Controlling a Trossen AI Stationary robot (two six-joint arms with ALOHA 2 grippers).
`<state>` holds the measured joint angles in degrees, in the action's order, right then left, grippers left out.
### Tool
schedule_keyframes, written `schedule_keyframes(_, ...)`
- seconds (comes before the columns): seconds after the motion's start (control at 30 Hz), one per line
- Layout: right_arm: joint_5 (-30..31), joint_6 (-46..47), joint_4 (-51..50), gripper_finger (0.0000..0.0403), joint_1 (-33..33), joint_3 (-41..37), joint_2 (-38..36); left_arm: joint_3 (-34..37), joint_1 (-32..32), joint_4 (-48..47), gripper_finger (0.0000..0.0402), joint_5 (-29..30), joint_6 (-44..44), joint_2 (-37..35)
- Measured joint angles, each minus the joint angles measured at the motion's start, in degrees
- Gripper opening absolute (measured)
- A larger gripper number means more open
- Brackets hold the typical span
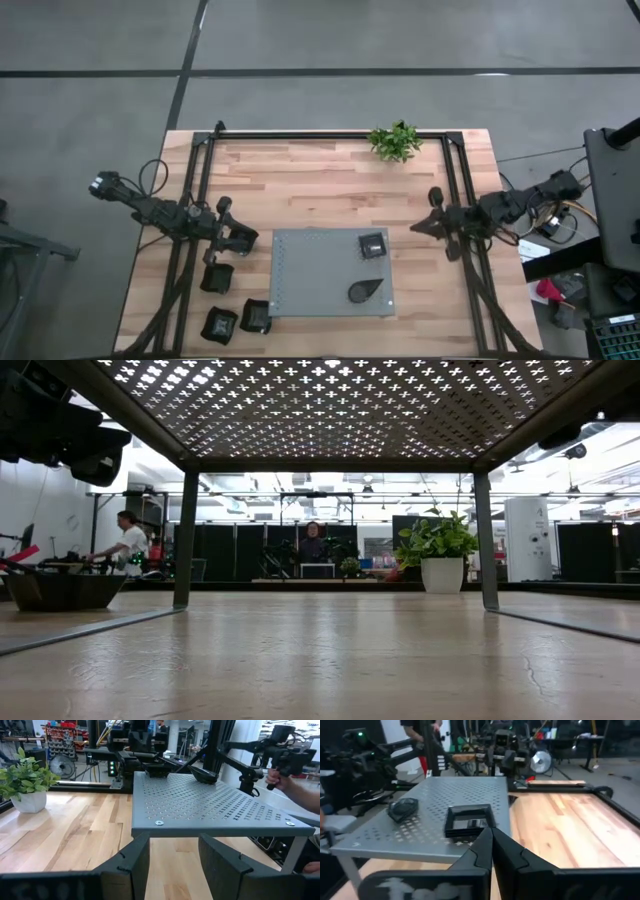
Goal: Pick & Place Mini shaped plates
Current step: Put the distorted square plate on the shelf
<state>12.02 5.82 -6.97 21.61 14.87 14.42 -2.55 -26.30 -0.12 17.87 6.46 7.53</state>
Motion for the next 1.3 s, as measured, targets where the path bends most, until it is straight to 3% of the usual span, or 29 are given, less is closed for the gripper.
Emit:
schedule_keyframes(0.33,-5.6,-2.0,-4.9,0.0009,-6.8,-4.4,-14.2,0.0,0.0,0.0,0.0163,0.0,0.0,0.0)
schedule_keyframes(0.63,-7.0,-3.6,-5.5,0.0009,-6.8,-8.8,-13.7,0.0,0.0,0.0,0.0163,0.0,0.0,0.1)
schedule_keyframes(1.3,-8.6,1.1,-9.6,0.0008,-6.8,-8.0,-12.8,0.0,0.0,-0.5,0.0163,0.0,0.0,0.1)
